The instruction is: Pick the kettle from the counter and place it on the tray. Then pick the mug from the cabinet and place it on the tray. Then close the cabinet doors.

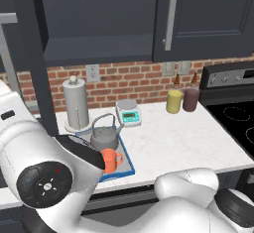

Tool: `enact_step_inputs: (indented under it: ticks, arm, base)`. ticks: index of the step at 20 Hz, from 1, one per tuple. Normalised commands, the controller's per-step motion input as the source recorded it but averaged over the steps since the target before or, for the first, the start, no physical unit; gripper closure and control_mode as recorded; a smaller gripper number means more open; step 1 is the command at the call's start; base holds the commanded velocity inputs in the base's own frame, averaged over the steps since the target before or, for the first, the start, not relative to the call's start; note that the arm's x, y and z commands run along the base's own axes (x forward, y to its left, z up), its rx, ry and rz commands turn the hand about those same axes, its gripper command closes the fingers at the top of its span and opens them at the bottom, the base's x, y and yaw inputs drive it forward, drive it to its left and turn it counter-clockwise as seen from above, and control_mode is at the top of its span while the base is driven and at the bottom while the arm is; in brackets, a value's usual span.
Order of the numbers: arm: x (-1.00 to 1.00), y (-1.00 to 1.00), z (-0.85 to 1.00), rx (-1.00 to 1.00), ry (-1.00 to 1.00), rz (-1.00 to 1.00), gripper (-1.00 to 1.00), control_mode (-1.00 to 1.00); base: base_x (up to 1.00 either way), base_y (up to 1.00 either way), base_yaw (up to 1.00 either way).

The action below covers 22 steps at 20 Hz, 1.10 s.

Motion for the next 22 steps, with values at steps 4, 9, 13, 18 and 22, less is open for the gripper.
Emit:
enact_step_inputs:
  ticks: [4,9,13,18,22]
  arm:
    - [0.13,-0.52,0.04,0.0,0.04,-0.28,-1.0,-1.0]
    - [0.24,-0.57,0.08,0.0,0.03,-0.25,-1.0,-1.0]
    - [0.4,-0.56,0.03,0.0,0.0,-0.21,-1.0,-1.0]
    - [0.55,-0.54,0.0,0.0,0.0,-0.17,-1.0,-1.0]
    - [0.59,-0.59,0.0,0.0,0.0,-0.16,-1.0,-1.0]
  base:
    - [0.0,0.0,0.0]
    - [0.0,0.0,0.0]
    - [0.0,0.0,0.0]
    - [0.0,0.0,0.0]
    - [0.0,0.0,0.0]
